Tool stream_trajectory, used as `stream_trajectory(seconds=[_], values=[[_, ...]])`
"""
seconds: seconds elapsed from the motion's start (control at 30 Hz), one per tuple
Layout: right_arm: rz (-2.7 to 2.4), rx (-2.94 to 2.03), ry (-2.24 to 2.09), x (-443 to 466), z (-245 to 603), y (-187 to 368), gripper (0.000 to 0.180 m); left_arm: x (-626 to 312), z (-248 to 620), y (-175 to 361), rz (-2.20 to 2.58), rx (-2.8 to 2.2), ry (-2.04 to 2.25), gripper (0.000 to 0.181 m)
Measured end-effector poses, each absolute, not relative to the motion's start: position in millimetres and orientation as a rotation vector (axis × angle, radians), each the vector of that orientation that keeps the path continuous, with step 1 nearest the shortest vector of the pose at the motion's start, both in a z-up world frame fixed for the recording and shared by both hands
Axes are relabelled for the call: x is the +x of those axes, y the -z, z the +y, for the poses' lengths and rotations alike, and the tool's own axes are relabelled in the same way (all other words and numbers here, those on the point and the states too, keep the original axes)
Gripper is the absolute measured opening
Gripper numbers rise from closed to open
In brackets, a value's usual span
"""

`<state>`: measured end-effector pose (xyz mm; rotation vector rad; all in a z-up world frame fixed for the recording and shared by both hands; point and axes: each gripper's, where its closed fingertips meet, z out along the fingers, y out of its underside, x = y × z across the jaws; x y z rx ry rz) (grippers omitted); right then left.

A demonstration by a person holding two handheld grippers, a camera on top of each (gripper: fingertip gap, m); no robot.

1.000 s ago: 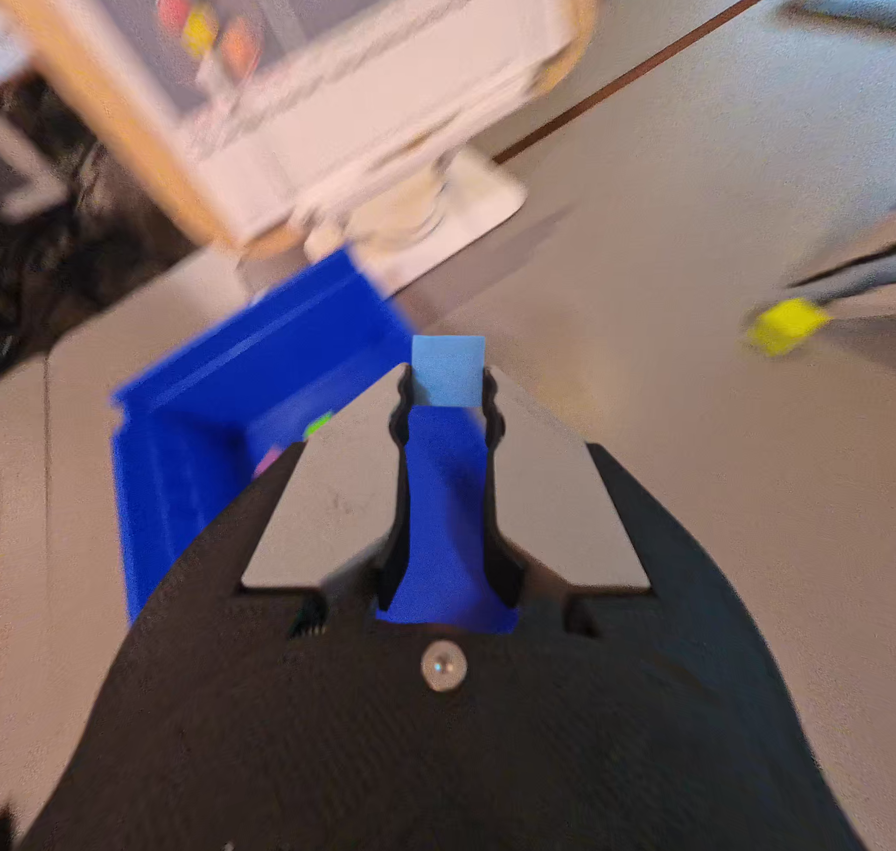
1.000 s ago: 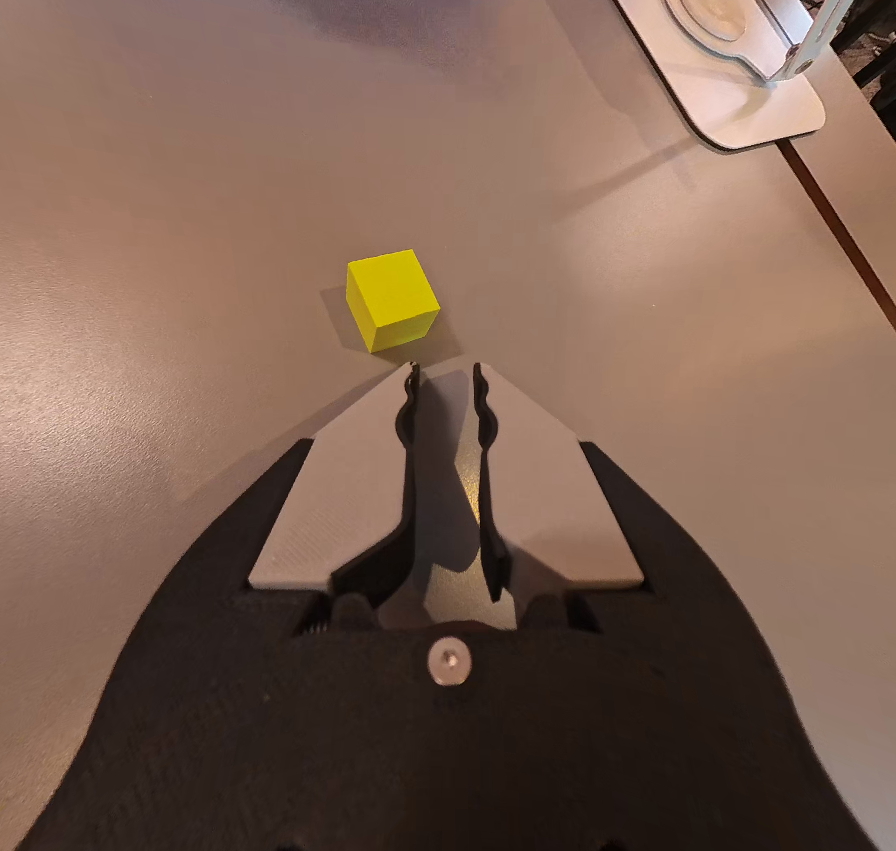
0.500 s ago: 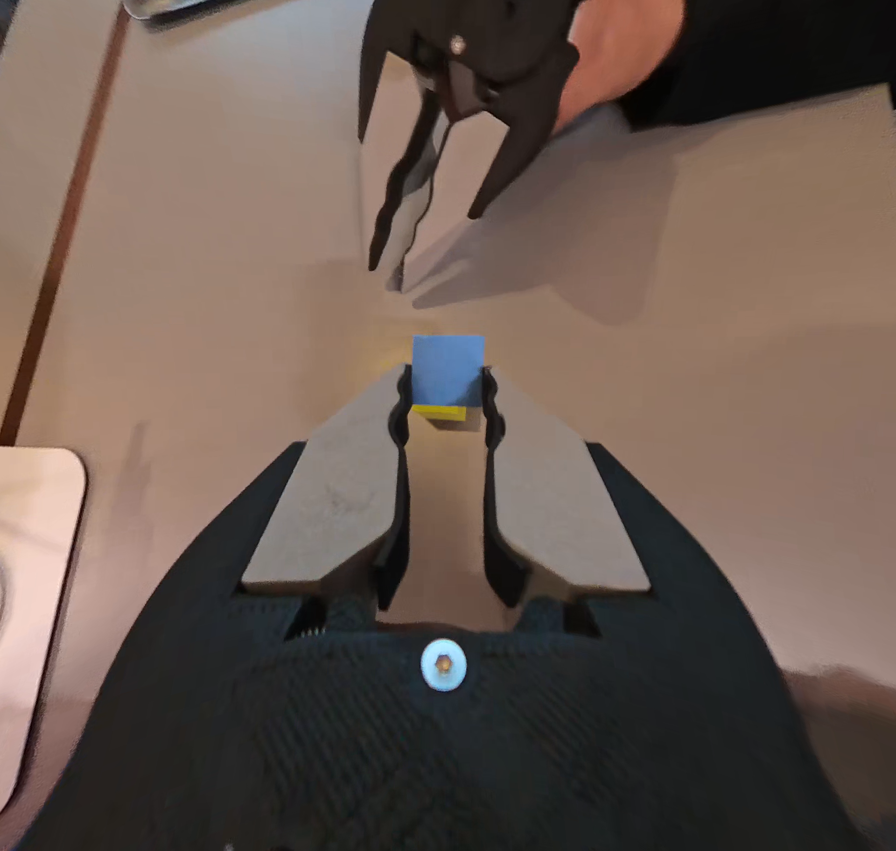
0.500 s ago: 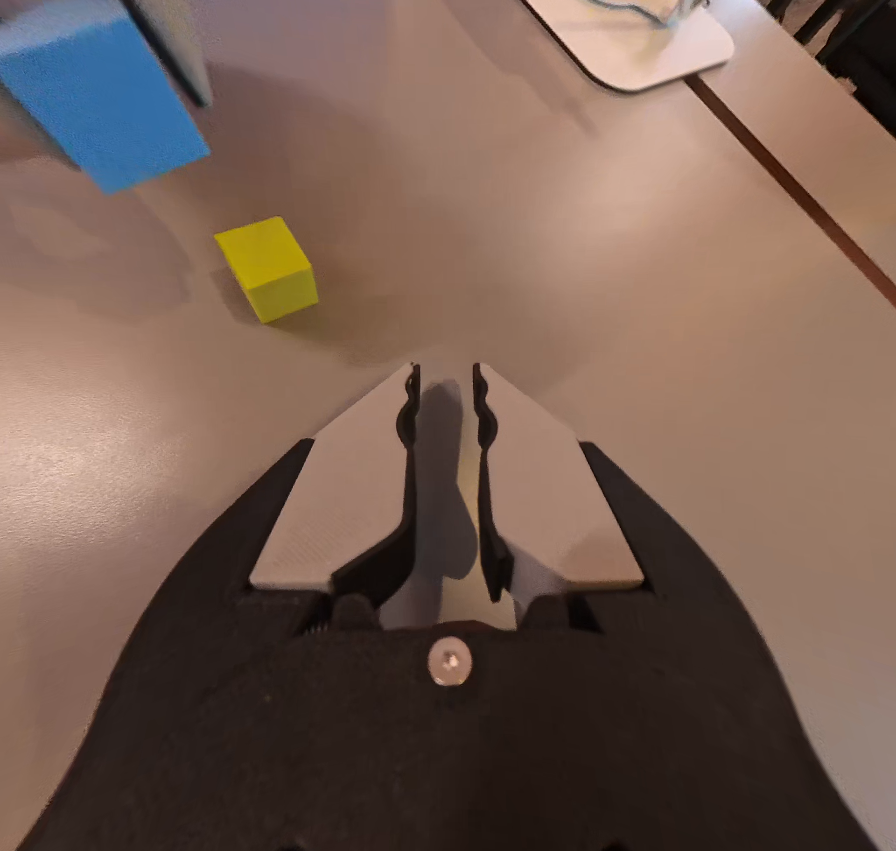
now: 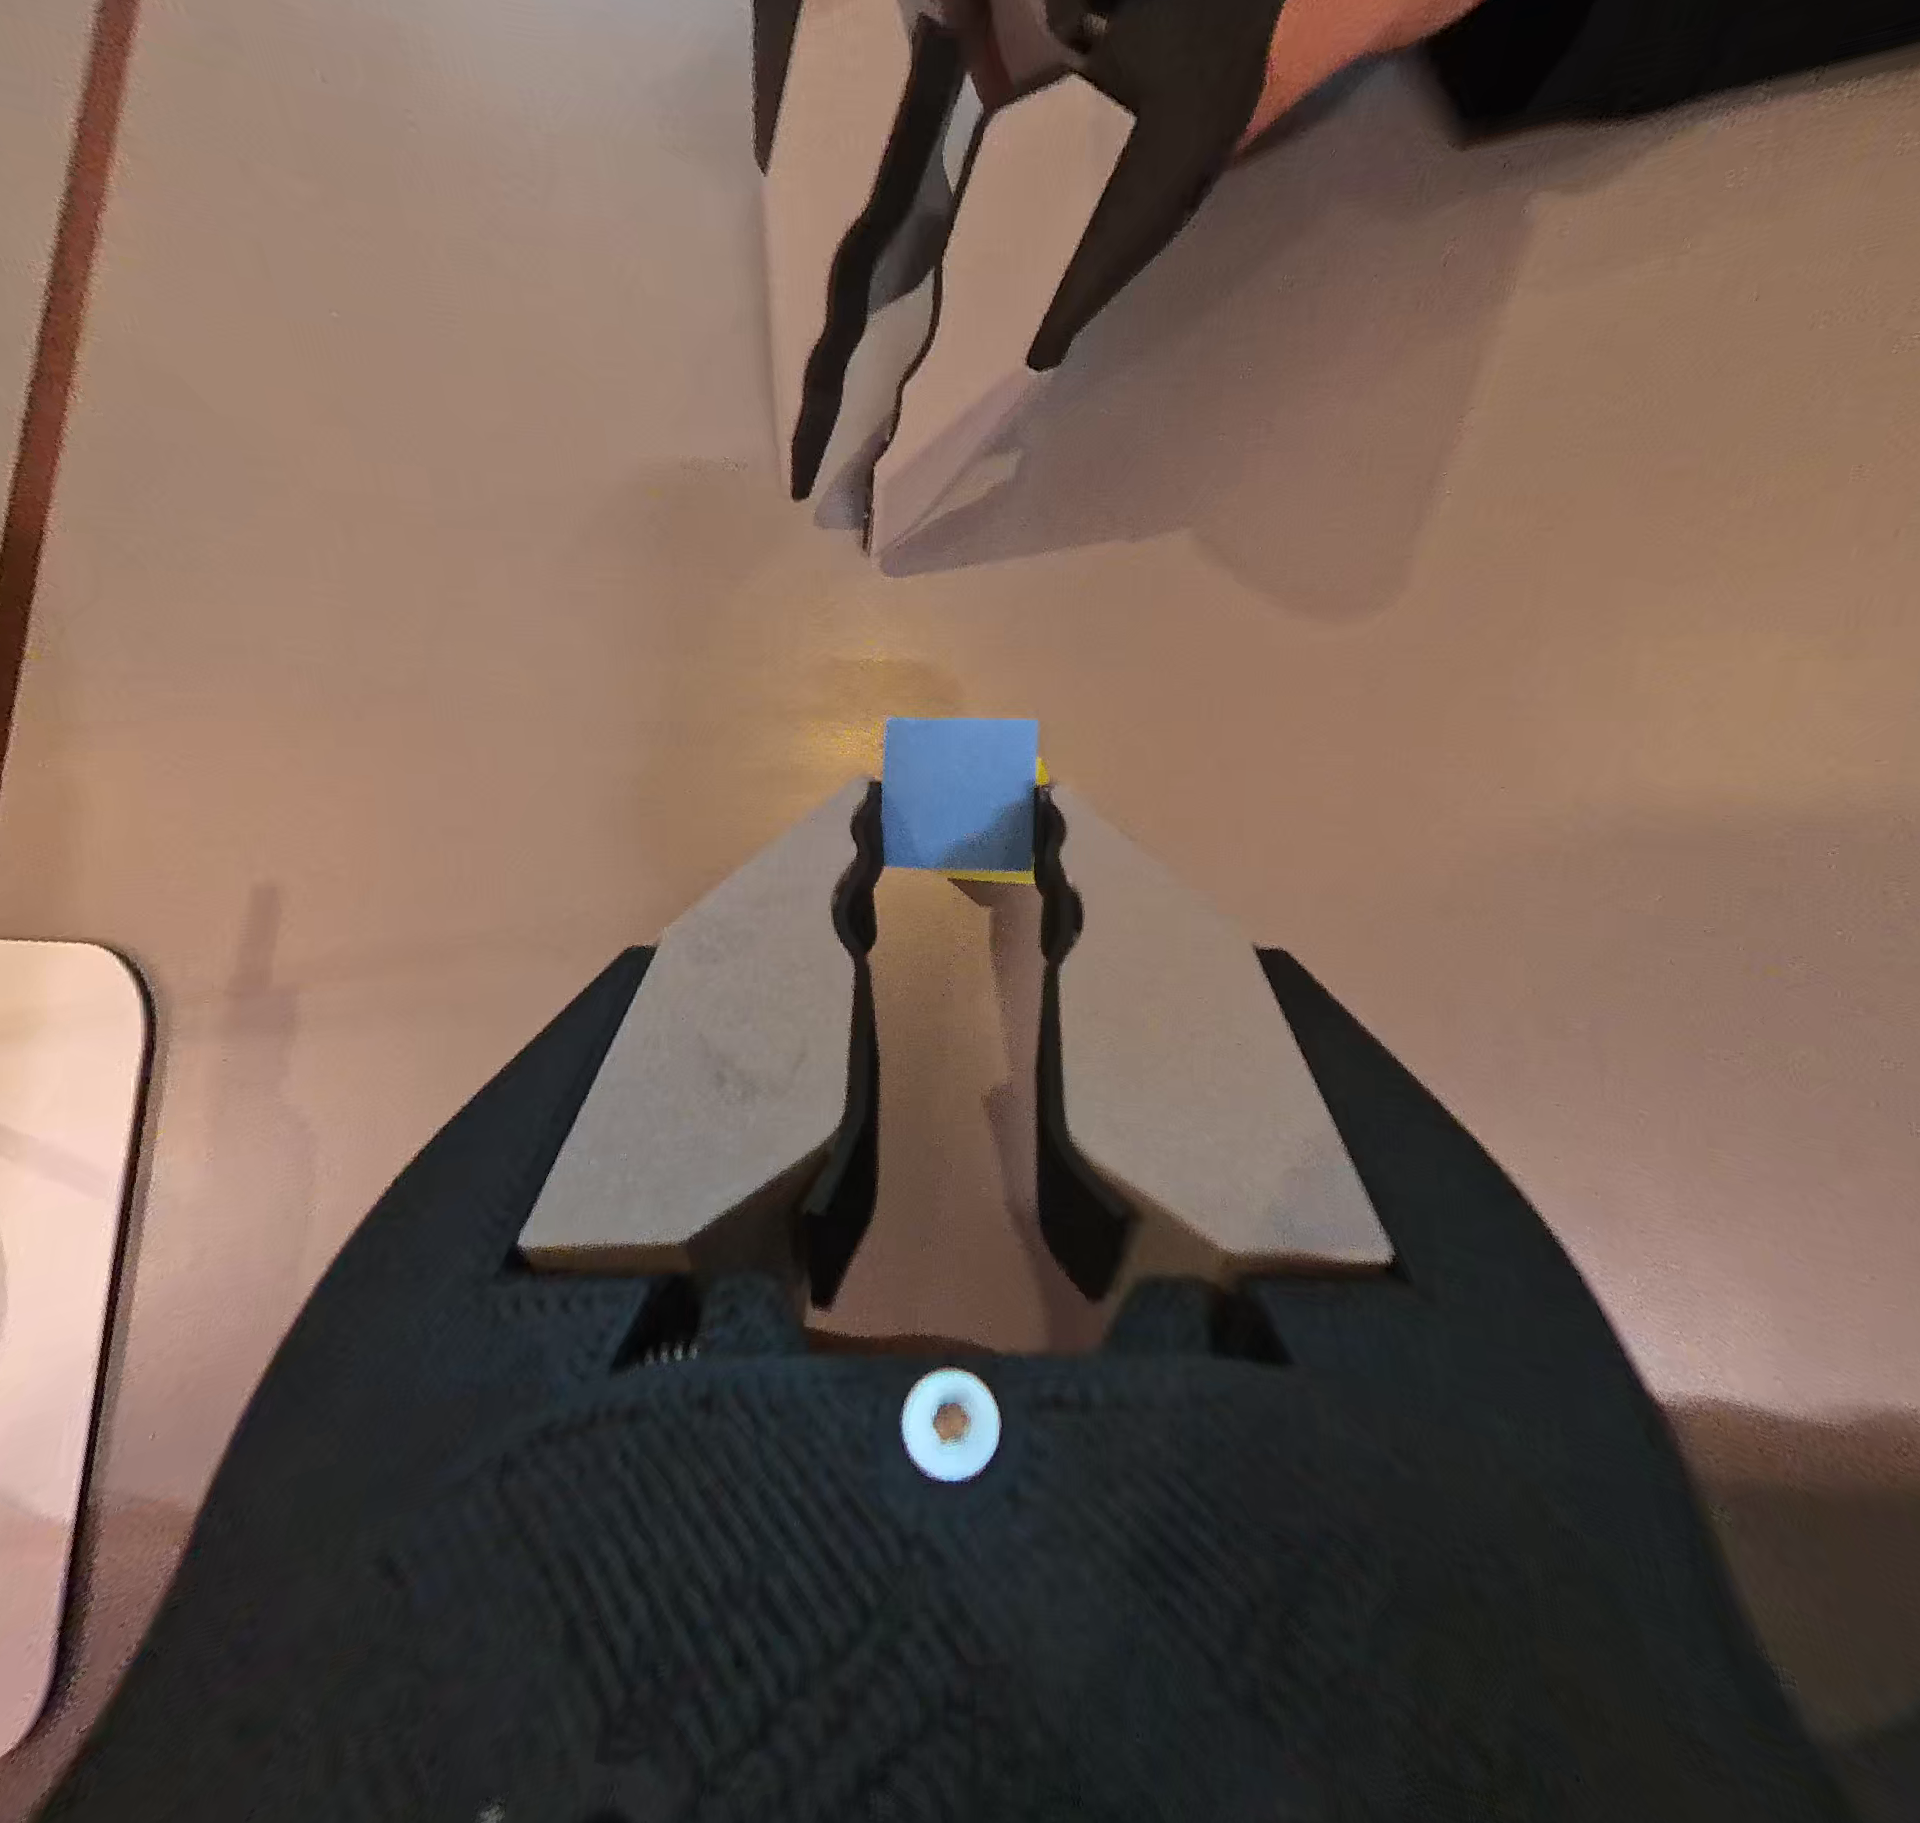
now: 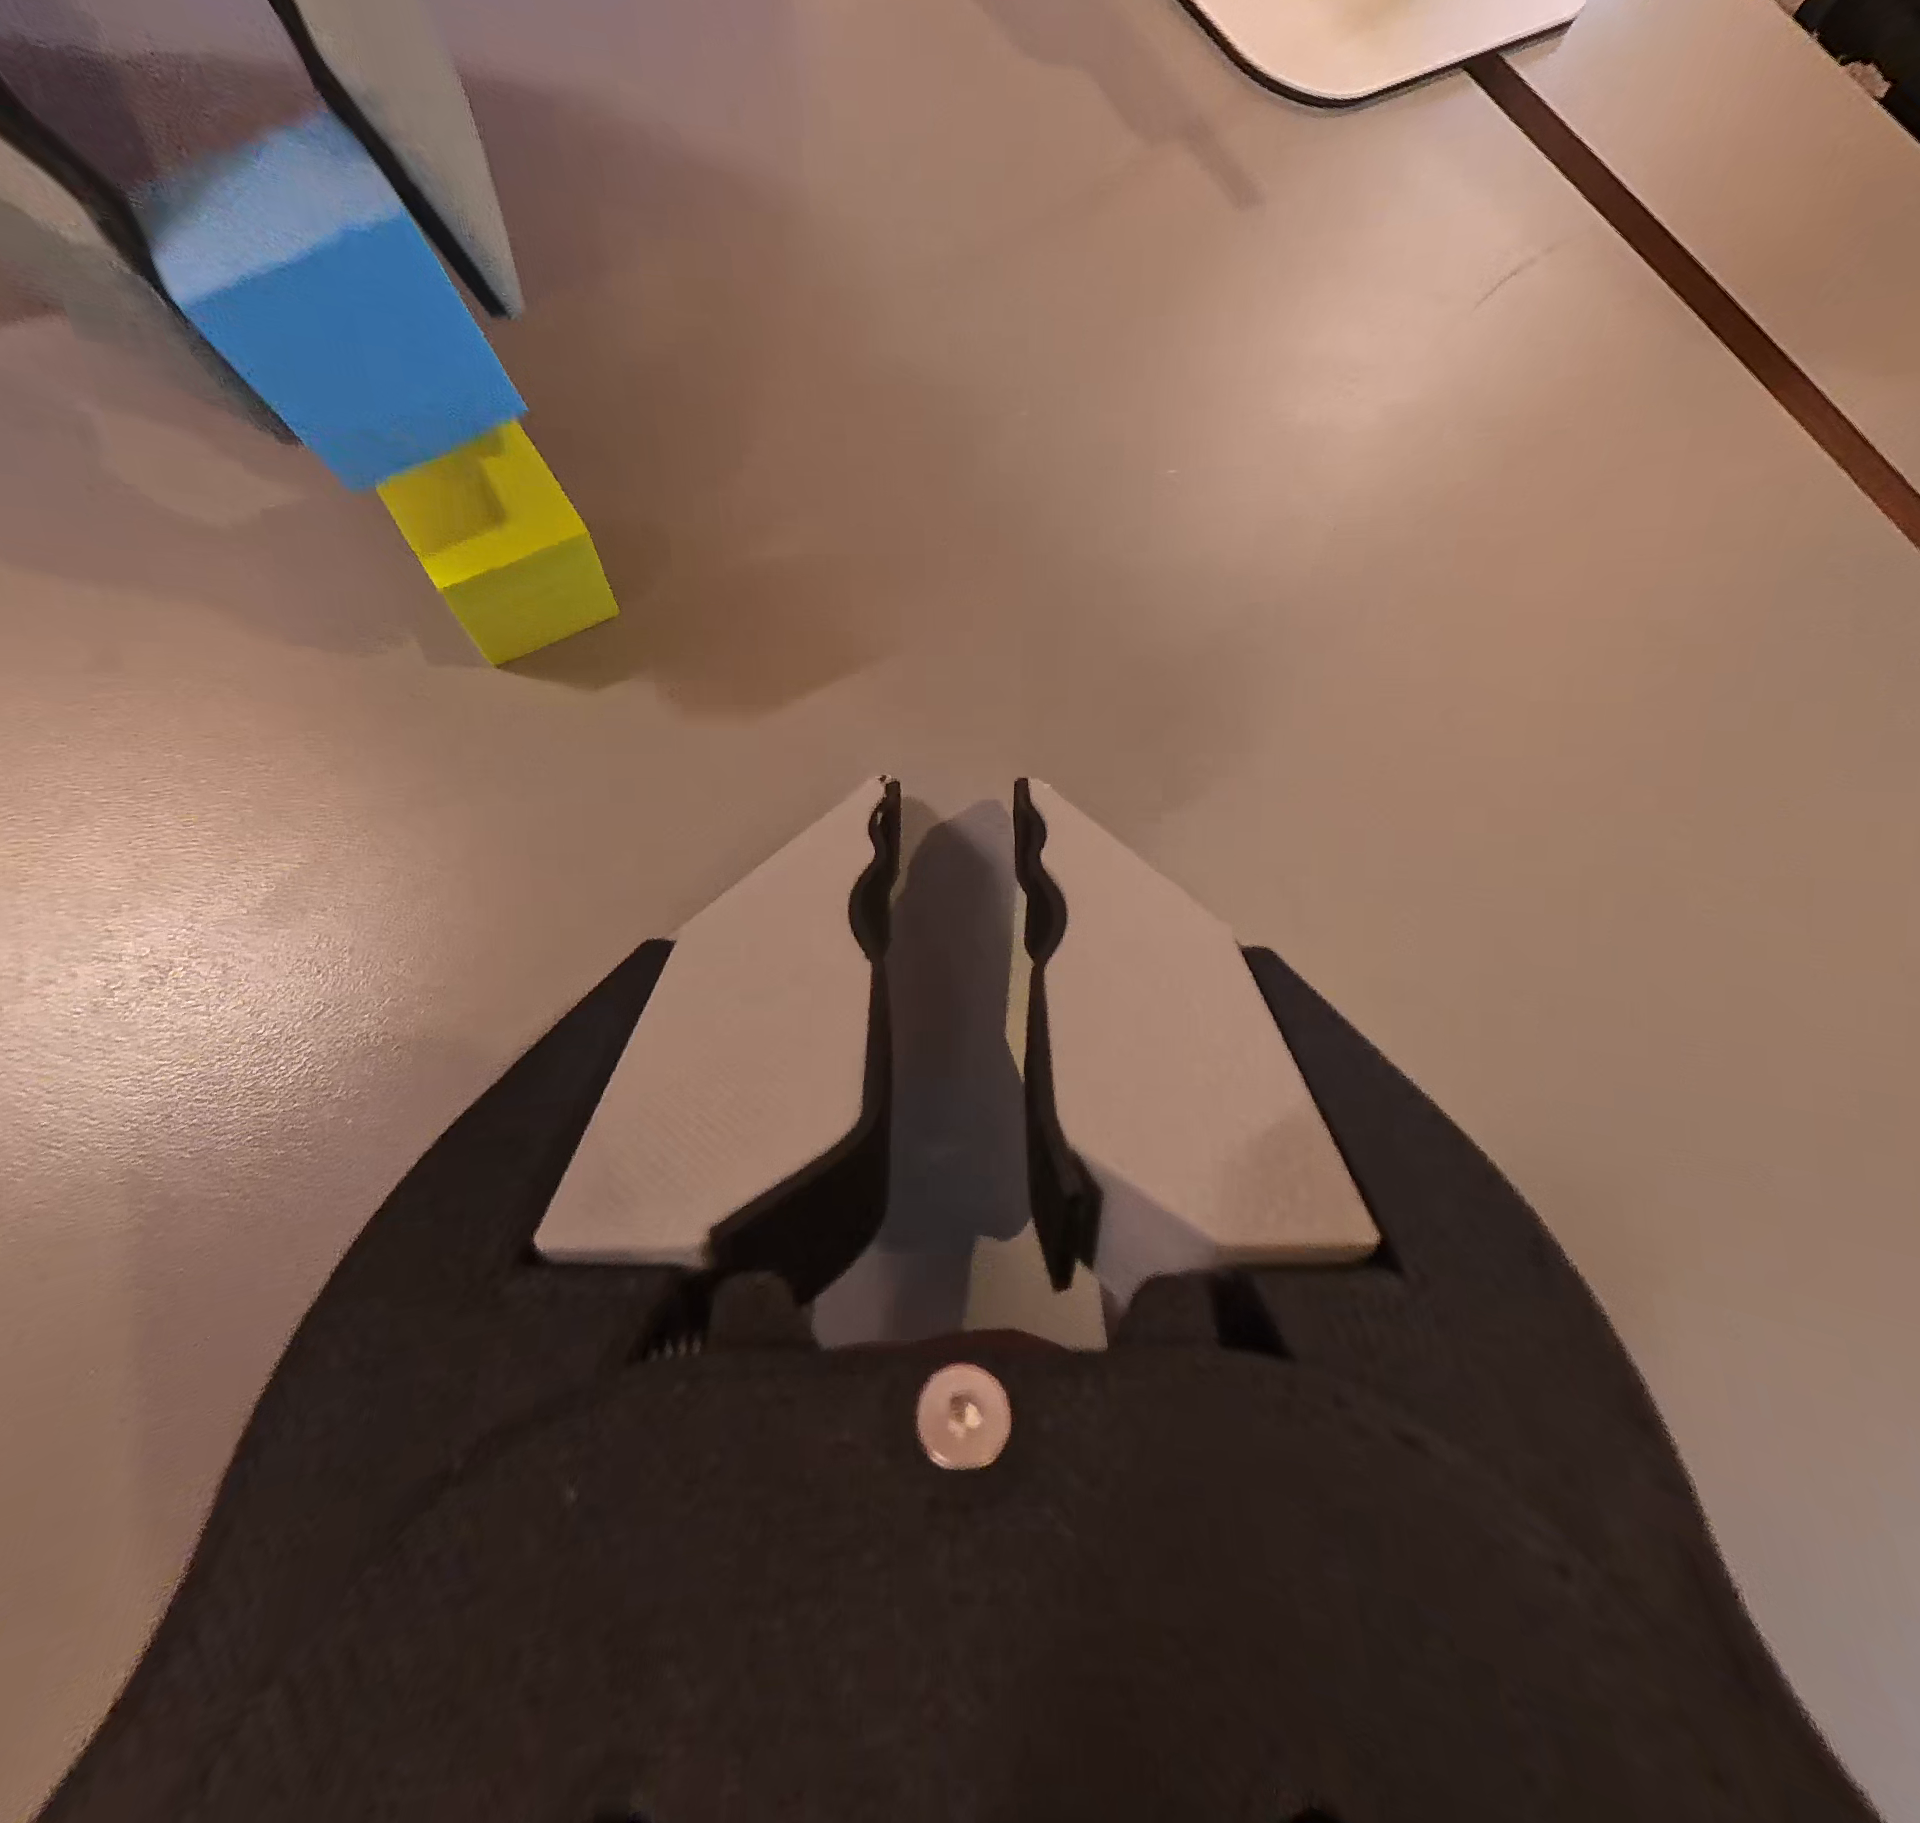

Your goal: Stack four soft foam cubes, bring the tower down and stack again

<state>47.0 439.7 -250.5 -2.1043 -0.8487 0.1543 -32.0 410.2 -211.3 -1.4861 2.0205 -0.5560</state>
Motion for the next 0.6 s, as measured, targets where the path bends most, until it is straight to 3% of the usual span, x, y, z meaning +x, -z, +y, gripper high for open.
stream_trajectory(seconds=[0.6], values=[[-0.845, -2.111, -0.172, 47, 440, 251, 0.019, -35, 414, 225, 2.180, -1.523, 0.373, 0.026]])
